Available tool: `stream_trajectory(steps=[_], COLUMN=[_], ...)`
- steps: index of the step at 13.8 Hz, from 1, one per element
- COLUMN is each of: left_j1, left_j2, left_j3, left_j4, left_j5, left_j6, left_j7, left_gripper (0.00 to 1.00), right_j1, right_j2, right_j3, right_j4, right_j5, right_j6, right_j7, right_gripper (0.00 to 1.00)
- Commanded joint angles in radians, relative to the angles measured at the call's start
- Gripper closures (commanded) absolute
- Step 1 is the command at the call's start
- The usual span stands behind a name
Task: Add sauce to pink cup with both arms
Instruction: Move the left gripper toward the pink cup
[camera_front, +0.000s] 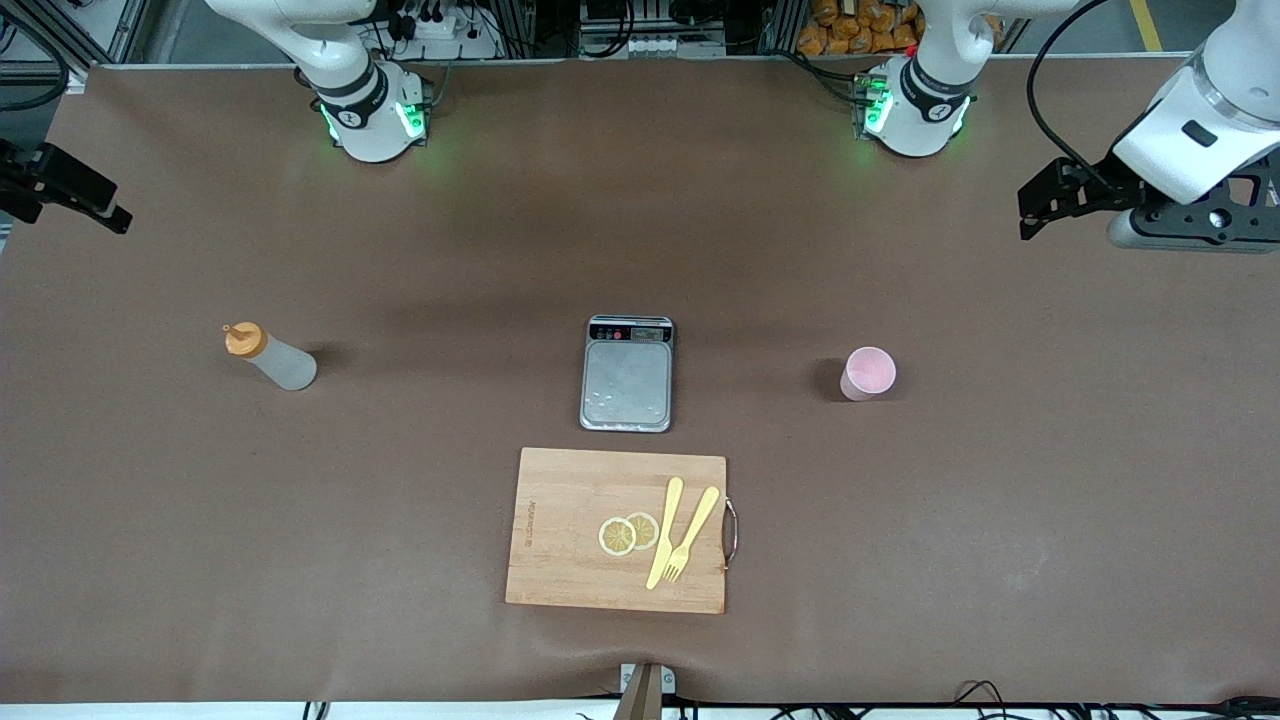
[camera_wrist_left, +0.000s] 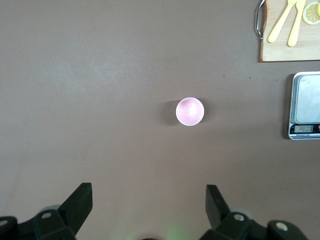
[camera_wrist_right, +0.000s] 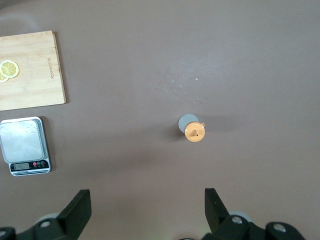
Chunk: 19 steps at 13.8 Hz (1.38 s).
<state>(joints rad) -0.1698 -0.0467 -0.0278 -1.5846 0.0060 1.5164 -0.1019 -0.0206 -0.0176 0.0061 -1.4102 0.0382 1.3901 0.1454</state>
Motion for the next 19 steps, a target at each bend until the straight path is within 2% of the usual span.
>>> stream_trajectory(steps=[1,5,7,10,15,18,19], left_j1=[0.003,0.001,0.01,0.0,-0.011,-0.008,-0.01], left_j2=[0.021,0.021,0.027,0.1,0.278,0.375,0.372], left_j3=[-0.003,-0.012,-0.011,-0.012,-0.027,-0.027,-0.029], left_j4=[0.035,0.038,0.035,0.022,0.014,0.009,-0.006], left_j5=[-0.02,-0.029,-0.084,-0.095,-0.084,-0.066,-0.075], left_j6=[-0.019,-0.019,-0.021,-0.038,-0.084,-0.044,0.003], left_j7=[0.01,-0.005,-0.007,-0.01,0.005,0.005,-0.004], left_gripper=[0.0,0.0,0.0,0.0,0.0,0.0,0.0], right_j1=[-0.01,-0.009,-0.009,-0.01,-0.01,-0.005,-0.009], right_j2=[-0.001,0.001,0.001,-0.001,0.001,0.001,0.001], right_j3=[0.005,0.006,0.006,0.006,0.006,0.006,0.008], right_j4=[0.002,0.002,0.002,0.002,0.002,0.002,0.002], right_j5=[-0.008,-0.008,-0.008,-0.008,-0.008,-0.012,-0.009], right_j6=[0.001,0.003,0.003,0.001,0.003,0.001,0.001], right_j7=[-0.015,-0.015,-0.015,-0.015,-0.015,-0.015,-0.015], right_gripper=[0.0,0.0,0.0,0.0,0.0,0.0,0.0])
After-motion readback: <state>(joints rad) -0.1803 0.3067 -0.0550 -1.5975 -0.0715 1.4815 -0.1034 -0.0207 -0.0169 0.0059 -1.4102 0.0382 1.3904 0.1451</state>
